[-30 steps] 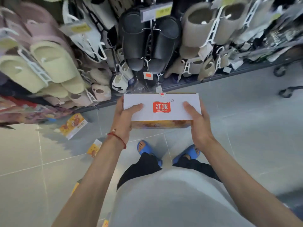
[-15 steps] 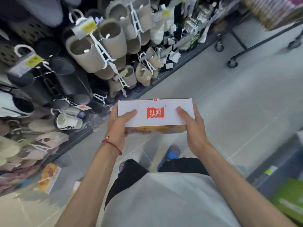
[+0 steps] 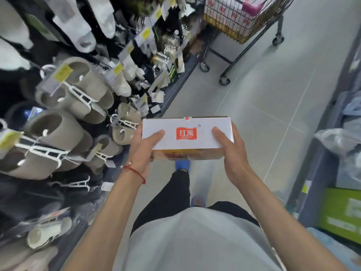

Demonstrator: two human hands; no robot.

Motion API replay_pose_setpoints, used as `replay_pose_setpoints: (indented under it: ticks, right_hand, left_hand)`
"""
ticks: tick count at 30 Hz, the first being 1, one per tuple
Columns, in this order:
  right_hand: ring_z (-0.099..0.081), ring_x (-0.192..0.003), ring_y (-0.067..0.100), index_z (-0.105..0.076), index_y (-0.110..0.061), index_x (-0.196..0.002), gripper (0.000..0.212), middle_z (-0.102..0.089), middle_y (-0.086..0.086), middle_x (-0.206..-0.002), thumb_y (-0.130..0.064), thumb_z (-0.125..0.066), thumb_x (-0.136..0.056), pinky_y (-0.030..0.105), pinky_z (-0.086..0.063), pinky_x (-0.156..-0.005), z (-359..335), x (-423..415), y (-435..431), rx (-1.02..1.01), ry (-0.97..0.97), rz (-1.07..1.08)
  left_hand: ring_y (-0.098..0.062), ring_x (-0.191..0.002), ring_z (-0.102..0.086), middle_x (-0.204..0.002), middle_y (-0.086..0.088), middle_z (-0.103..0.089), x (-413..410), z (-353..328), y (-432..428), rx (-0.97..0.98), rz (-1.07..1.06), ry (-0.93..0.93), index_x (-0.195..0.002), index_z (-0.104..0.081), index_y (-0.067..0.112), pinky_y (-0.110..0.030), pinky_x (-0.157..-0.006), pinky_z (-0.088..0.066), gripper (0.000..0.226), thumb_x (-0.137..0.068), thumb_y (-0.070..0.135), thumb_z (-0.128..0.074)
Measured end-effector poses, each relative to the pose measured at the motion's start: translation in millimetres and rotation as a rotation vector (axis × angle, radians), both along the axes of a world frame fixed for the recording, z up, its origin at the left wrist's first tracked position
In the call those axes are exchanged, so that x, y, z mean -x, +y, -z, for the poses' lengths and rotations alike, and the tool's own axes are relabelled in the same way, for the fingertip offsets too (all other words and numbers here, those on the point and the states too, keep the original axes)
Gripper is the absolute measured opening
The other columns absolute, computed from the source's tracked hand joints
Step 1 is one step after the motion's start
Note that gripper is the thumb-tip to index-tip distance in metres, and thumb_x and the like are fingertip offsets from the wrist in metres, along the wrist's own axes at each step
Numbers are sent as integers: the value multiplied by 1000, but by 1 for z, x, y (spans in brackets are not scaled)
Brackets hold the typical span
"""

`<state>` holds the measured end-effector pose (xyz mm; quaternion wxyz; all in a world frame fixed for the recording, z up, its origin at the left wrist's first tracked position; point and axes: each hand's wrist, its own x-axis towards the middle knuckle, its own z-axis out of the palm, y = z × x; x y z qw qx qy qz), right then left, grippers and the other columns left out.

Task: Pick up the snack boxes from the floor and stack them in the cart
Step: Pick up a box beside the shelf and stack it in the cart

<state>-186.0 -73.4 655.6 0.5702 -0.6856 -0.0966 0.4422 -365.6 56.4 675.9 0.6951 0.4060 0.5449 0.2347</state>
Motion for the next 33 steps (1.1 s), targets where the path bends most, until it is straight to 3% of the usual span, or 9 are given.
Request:
replay_pose_setpoints:
  ticks: [2,4,7,11,17,21,25,29,33]
  right_hand:
    - [-67,-118,12,-50,-37,-143,48,-71,-11,-126,-46,-65,-98,35,-55,-100,-1,-21,17,-4,-13,18]
    - [-68,-117,9,-52,-38,-139,41,-72,-12,-124,-44,-63,-100,27,-54,-94,-7,-41,35,-17,-20,42]
    - [-69,-111,4,-55,-43,-131,31,-73,-14,-122,-43,-61,-101,15,-55,-79,-17,-68,62,-12,-29,112]
    - [-69,-109,3,-55,-40,-133,32,-72,-14,-121,-42,-61,-101,16,-55,-77,-25,-104,97,-14,-41,232]
    - [-70,-110,6,-56,-34,-138,38,-73,-11,-122,-38,-64,-100,19,-57,-80,-27,-169,131,-32,-22,359]
    - [-71,-108,7,-56,-29,-140,41,-73,-9,-121,-34,-64,-100,26,-59,-89,-27,-226,150,-46,1,415]
    - [-70,-113,13,-57,-29,-139,40,-73,-6,-123,-32,-65,-100,35,-58,-96,-21,-296,164,-72,7,428]
    - [-68,-119,19,-58,-30,-138,40,-72,-4,-126,-34,-67,-99,43,-56,-102,-21,-371,172,-77,2,421]
    - [-71,-114,19,-61,-29,-132,35,-74,-3,-121,-29,-68,-98,39,-61,-89,-26,-448,178,-73,3,378]
  left_hand:
    - [-15,-76,-71,-115,-9,-74,-26,3,29,-2,55,-12,-131,-57,18,-18,-47,-48,44,-90,12,-71]
    - [-26,-93,-74,-121,-9,-73,-52,3,59,-3,103,-29,-132,-58,19,-33,-66,-60,53,-82,16,-75]
    - [-34,-106,-72,-116,-8,-75,-93,-3,103,4,198,-6,-128,-60,23,-54,-89,-55,53,-77,21,-76]
    - [-29,-99,-73,-117,-11,-74,-148,-7,152,-5,300,-27,-129,-60,19,-34,-69,-58,48,-84,15,-73]
    - [-30,-102,-72,-114,-7,-76,-232,-15,197,-18,394,-27,-123,-63,22,-32,-67,-57,47,-77,20,-75]
    - [-30,-98,-72,-118,-10,-74,-291,-18,216,-20,409,-28,-129,-60,21,-22,-51,-52,41,-90,11,-69]
    - [-31,-109,-71,-117,-6,-75,-362,-20,232,-54,416,-33,-122,-63,25,-39,-79,-58,47,-77,20,-75]
    - [-34,-112,-69,-118,-8,-74,-441,-19,244,-87,393,-21,-123,-64,23,-51,-93,-54,59,-66,24,-79]
    - [-35,-116,-67,-124,-9,-71,-511,-18,254,-91,394,-13,-135,-58,19,-57,-101,-51,79,-61,31,-82]
